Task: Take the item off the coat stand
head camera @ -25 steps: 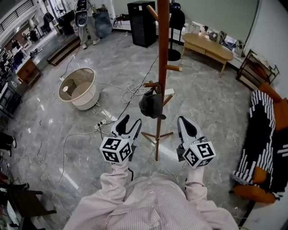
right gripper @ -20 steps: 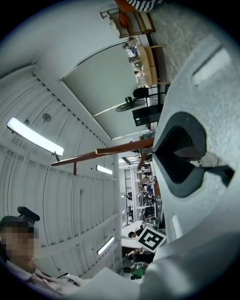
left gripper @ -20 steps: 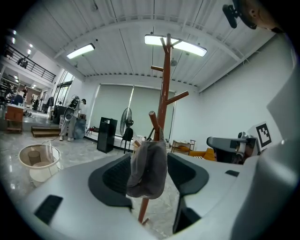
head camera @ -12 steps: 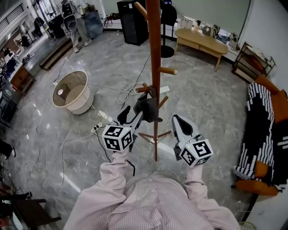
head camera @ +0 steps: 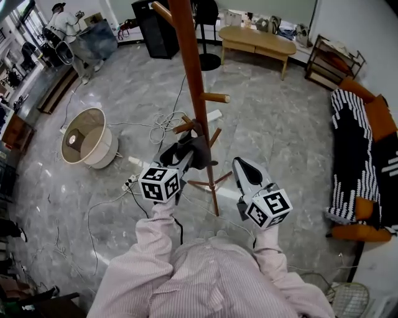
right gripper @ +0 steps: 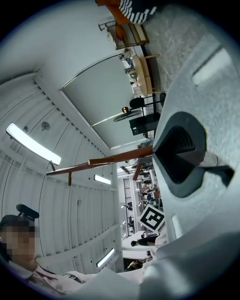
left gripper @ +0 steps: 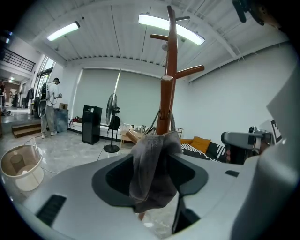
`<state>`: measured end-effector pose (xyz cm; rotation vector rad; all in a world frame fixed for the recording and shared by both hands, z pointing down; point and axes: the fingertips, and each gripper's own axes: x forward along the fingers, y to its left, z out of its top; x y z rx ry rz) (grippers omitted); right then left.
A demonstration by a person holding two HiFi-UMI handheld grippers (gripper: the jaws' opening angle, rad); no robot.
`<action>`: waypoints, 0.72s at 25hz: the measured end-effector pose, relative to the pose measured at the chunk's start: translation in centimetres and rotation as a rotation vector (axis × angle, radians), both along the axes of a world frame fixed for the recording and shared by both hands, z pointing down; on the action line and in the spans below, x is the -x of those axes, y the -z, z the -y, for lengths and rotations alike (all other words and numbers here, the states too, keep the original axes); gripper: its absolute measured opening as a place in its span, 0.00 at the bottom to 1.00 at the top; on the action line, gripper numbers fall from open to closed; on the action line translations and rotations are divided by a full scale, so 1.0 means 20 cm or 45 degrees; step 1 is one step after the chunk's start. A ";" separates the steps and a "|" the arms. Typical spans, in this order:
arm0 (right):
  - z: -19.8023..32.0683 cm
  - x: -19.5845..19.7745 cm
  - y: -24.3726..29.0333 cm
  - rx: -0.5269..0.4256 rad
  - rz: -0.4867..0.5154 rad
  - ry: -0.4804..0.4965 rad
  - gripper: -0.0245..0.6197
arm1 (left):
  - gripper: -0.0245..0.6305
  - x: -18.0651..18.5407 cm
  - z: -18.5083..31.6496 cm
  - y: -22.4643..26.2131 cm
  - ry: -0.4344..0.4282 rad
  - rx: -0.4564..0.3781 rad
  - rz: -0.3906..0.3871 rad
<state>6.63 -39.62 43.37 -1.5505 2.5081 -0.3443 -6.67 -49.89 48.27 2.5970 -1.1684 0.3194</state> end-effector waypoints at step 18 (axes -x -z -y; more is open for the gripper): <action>-0.01 -0.01 -0.02 0.015 0.006 -0.027 0.05 | 0.07 0.03 -0.01 0.04 0.046 -0.044 0.028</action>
